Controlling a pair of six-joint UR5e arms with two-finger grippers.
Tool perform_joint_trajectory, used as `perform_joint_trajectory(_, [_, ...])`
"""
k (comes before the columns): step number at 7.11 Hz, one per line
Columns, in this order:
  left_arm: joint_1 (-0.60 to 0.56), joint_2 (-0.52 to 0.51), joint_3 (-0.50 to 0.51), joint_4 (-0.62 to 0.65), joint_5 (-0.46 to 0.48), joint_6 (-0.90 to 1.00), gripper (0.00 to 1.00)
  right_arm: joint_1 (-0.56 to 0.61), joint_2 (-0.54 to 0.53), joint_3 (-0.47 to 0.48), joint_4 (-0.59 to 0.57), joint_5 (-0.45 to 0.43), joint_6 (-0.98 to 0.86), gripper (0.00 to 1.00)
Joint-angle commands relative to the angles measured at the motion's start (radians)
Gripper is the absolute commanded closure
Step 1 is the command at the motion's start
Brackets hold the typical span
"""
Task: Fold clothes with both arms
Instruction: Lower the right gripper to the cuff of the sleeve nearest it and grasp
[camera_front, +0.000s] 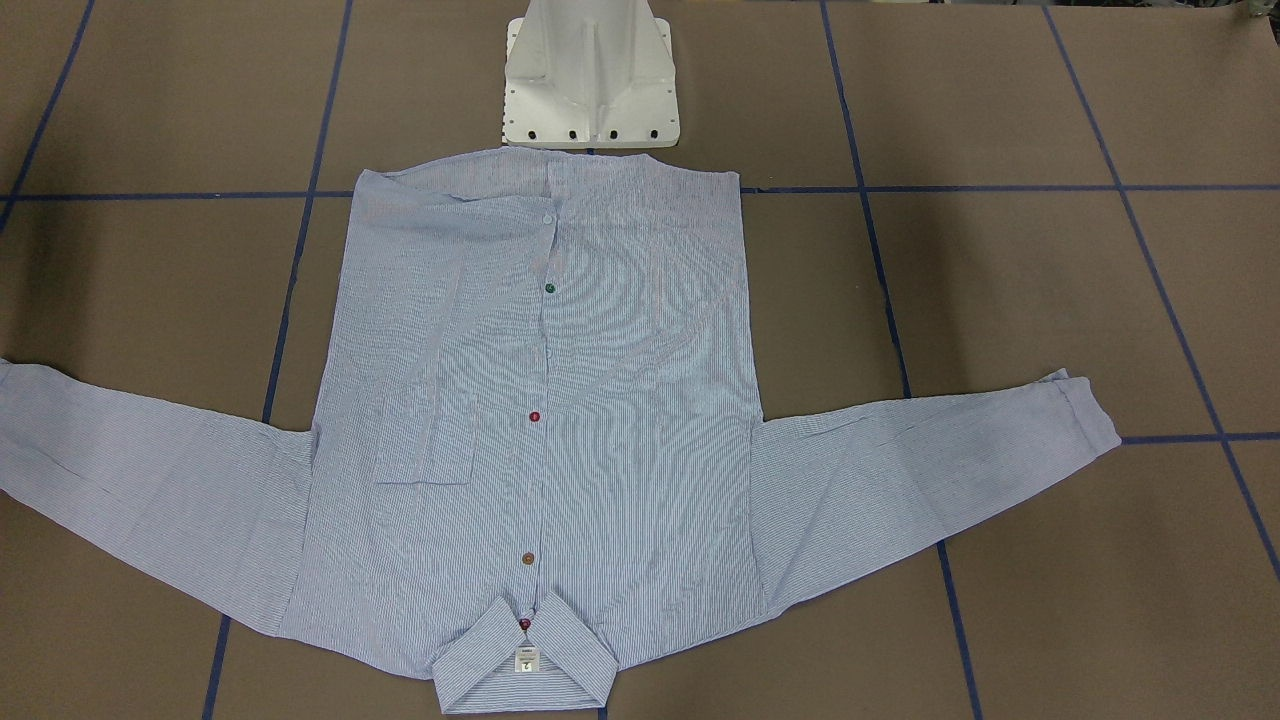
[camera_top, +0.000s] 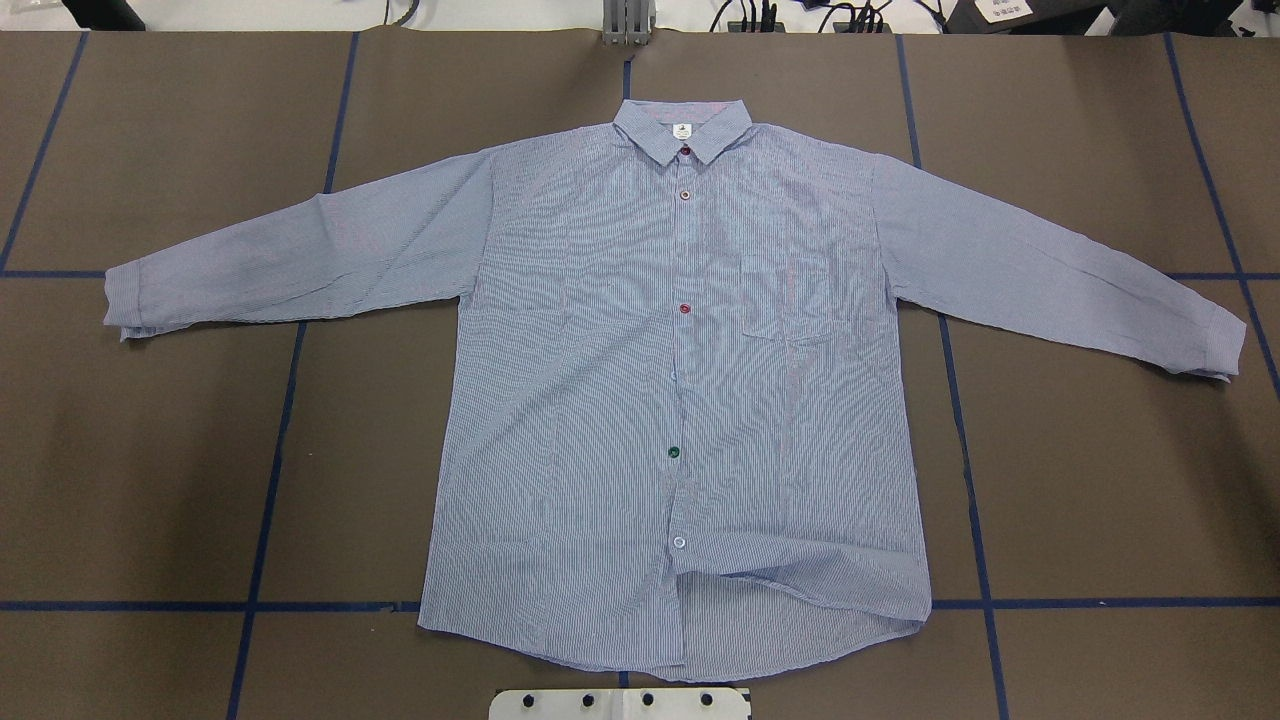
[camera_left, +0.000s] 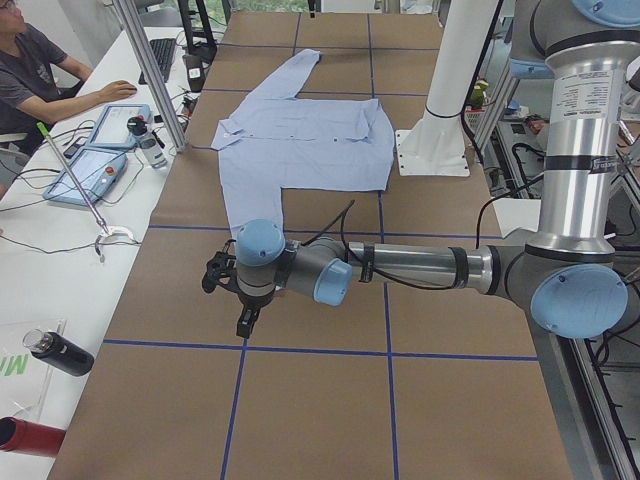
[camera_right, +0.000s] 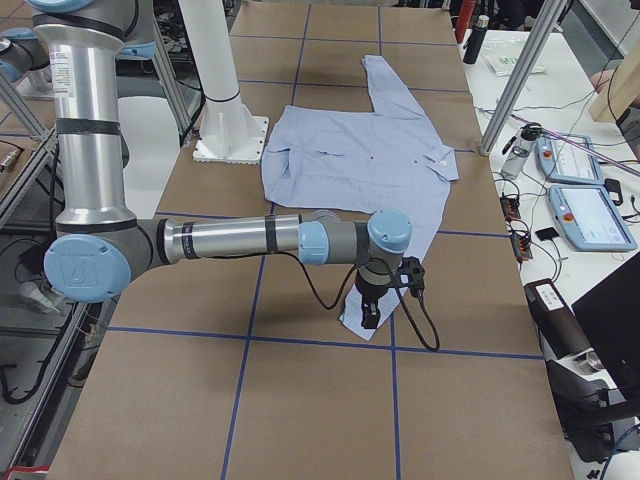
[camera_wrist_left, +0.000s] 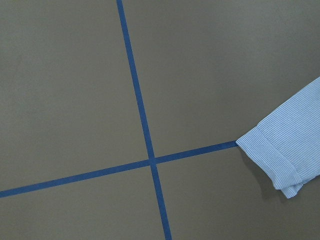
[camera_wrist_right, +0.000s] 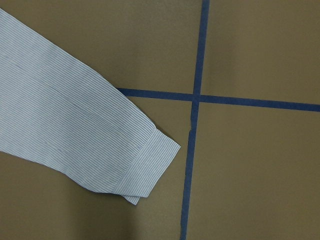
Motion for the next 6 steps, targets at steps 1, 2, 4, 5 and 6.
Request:
perform_joint_trajectory(1, [0.001,0.004,0.036,-0.111,0.023,-0.001,0.01,0.008,-0.033,0.038,0.0,0.011,0.005,0.0])
perform_joint_trajectory(2, [0.002,0.011,0.045,-0.116,0.031,-0.001,0.01,0.008,-0.032,0.046,0.0,0.011,0.009,0.0])
perform_joint_trajectory(4, [0.001,0.028,0.038,-0.121,0.029,-0.003,0.01,0.003,-0.029,0.084,0.0,0.008,0.014,0.0])
perform_joint_trajectory(5, [0.002,0.028,0.041,-0.122,0.026,-0.003,0.01,-0.024,-0.019,0.08,0.002,0.017,0.012,0.0])
perform_joint_trajectory(6, [0.002,0.028,0.035,-0.124,0.023,-0.004,0.01,-0.07,-0.018,0.078,0.012,0.037,0.012,0.0])
